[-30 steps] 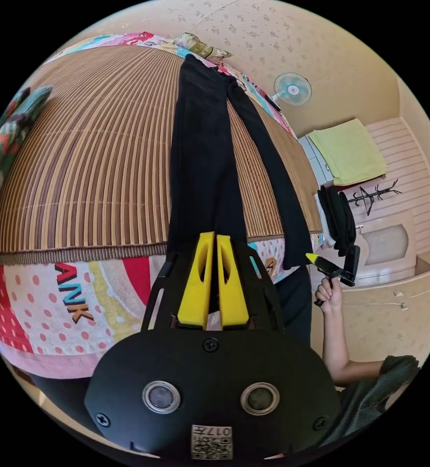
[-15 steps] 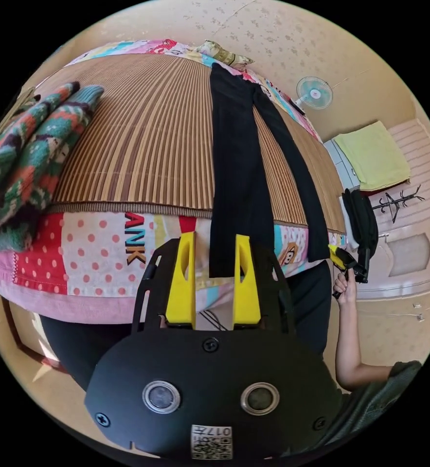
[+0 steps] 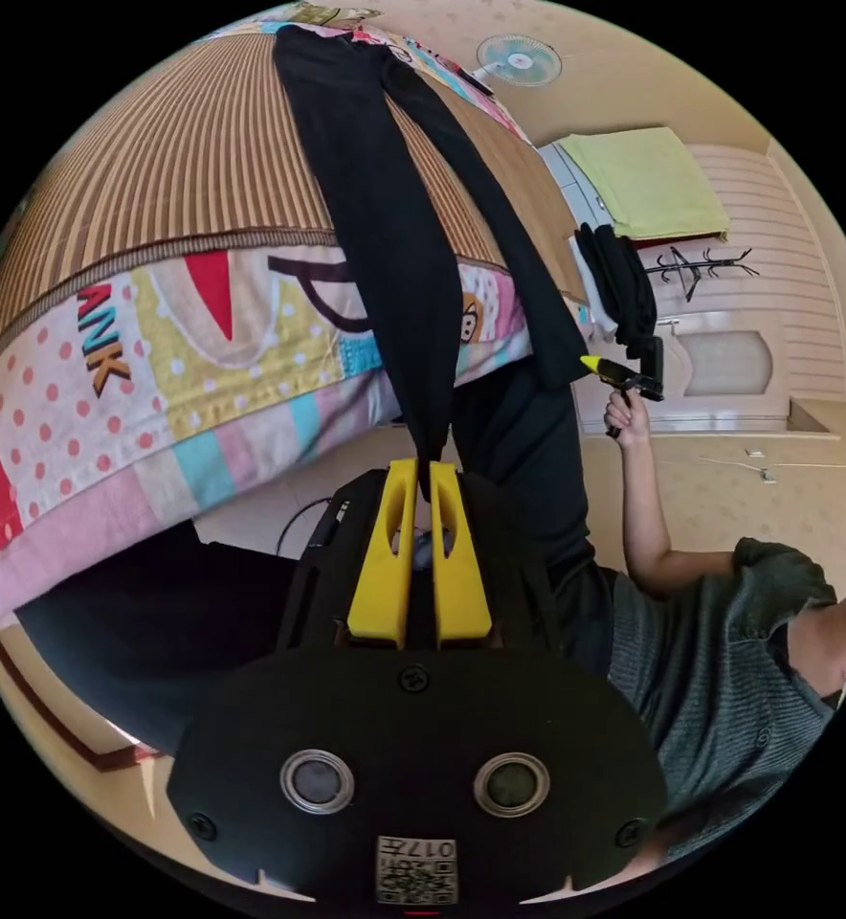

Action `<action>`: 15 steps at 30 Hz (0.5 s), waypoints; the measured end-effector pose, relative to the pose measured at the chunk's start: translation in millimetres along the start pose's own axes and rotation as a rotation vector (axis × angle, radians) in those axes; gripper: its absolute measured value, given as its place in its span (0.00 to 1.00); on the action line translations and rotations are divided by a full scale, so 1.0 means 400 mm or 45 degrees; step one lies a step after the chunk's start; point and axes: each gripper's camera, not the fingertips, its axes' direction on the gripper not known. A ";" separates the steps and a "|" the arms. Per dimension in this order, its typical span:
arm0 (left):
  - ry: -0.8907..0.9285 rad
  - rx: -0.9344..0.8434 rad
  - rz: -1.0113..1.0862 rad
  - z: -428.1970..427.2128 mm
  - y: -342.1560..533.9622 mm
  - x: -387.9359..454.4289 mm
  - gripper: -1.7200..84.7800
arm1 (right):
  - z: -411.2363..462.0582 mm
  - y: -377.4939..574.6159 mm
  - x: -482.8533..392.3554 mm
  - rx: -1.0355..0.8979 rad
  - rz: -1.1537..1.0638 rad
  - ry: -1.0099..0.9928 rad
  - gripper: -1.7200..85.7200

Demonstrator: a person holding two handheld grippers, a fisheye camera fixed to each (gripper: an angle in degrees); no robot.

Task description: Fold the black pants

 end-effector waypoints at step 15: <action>0.241 0.385 0.267 -0.022 -0.334 0.269 0.20 | 0.351 -0.183 -0.250 -0.164 -0.295 -0.449 0.05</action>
